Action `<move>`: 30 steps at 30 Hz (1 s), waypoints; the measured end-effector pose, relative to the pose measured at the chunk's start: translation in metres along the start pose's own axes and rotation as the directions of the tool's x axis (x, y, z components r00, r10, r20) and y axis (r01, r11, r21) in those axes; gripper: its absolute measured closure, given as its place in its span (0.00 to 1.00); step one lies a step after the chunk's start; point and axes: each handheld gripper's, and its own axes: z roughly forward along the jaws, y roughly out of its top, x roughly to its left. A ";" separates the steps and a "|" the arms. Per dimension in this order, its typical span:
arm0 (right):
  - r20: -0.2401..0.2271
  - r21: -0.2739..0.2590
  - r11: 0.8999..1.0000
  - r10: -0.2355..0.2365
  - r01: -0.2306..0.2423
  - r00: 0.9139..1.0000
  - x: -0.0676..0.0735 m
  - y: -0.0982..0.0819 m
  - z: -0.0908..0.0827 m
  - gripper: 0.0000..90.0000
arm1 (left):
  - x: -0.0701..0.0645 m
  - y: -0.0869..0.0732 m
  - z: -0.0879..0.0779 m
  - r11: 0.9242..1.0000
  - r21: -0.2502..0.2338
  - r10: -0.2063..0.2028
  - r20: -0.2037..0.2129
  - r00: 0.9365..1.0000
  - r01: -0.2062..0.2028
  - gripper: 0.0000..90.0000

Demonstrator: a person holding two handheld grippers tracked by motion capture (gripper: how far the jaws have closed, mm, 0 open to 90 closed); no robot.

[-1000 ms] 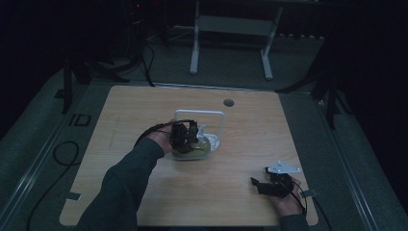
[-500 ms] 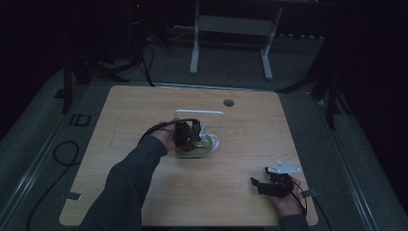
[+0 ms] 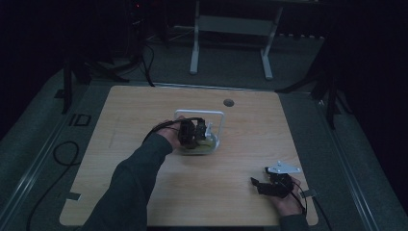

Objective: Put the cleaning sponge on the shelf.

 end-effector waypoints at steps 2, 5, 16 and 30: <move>0.000 0.000 1.000 0.000 0.000 1.000 0.000 0.000 0.000 0.26 | 0.001 0.000 0.002 1.000 -0.001 -0.001 -0.003 1.000 0.001 0.80; 0.000 0.000 1.000 -0.001 0.001 1.000 0.000 0.000 0.000 0.26 | 0.001 0.001 0.004 1.000 0.007 -0.003 -0.011 1.000 0.003 0.80; 0.000 0.000 1.000 -0.001 0.001 1.000 0.000 0.000 0.000 0.26 | 0.003 0.002 0.013 1.000 0.025 0.003 -0.025 1.000 -0.002 0.80; 0.000 0.000 1.000 0.000 0.000 1.000 0.000 0.000 0.000 0.26 | 0.004 0.002 0.023 0.998 0.032 0.057 -0.055 0.997 -0.055 0.80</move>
